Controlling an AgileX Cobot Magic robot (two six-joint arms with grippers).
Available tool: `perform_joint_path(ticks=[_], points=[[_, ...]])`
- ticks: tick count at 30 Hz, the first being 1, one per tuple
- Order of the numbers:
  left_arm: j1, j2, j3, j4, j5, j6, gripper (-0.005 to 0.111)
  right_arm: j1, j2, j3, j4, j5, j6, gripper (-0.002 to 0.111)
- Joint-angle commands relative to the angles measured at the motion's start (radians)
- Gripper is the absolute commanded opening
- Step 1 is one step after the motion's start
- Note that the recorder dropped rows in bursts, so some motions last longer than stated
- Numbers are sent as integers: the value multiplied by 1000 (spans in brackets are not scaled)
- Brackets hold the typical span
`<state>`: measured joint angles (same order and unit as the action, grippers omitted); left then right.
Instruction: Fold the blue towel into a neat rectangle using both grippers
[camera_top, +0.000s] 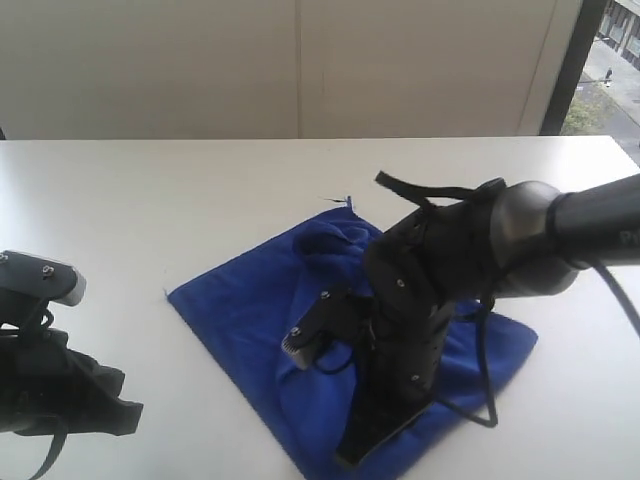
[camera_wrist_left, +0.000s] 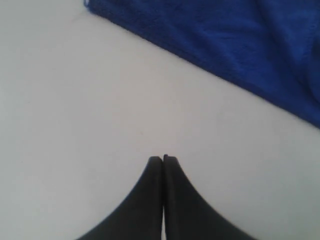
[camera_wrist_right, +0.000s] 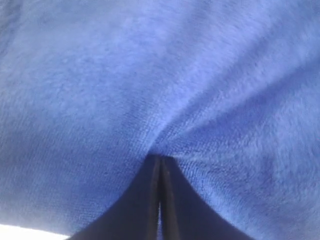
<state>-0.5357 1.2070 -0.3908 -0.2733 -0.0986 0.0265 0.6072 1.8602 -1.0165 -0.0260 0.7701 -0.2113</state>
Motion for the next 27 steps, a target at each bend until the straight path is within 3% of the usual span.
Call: perform_joint_path(ticks=[1, 7, 13, 18, 23, 27], points=[[-4, -8, 6, -4, 20, -4, 0, 106, 17, 17, 124, -25, -14, 0], [-4, -8, 6, -4, 20, -4, 0, 200, 17, -16, 179, -105, -17, 0], [-4, -8, 6, -10, 13, -4, 0, 188, -27, -111, 86, -80, -23, 0], [-4, -8, 6, -12, -18, -4, 0, 68, -68, -219, -87, -93, 58, 0], [-4, -8, 6, -12, -36, -6, 0, -110, -18, -302, -75, -99, 39, 0], [-4, -8, 6, -12, -36, -6, 0, -179, 51, -333, -40, -133, -27, 0]])
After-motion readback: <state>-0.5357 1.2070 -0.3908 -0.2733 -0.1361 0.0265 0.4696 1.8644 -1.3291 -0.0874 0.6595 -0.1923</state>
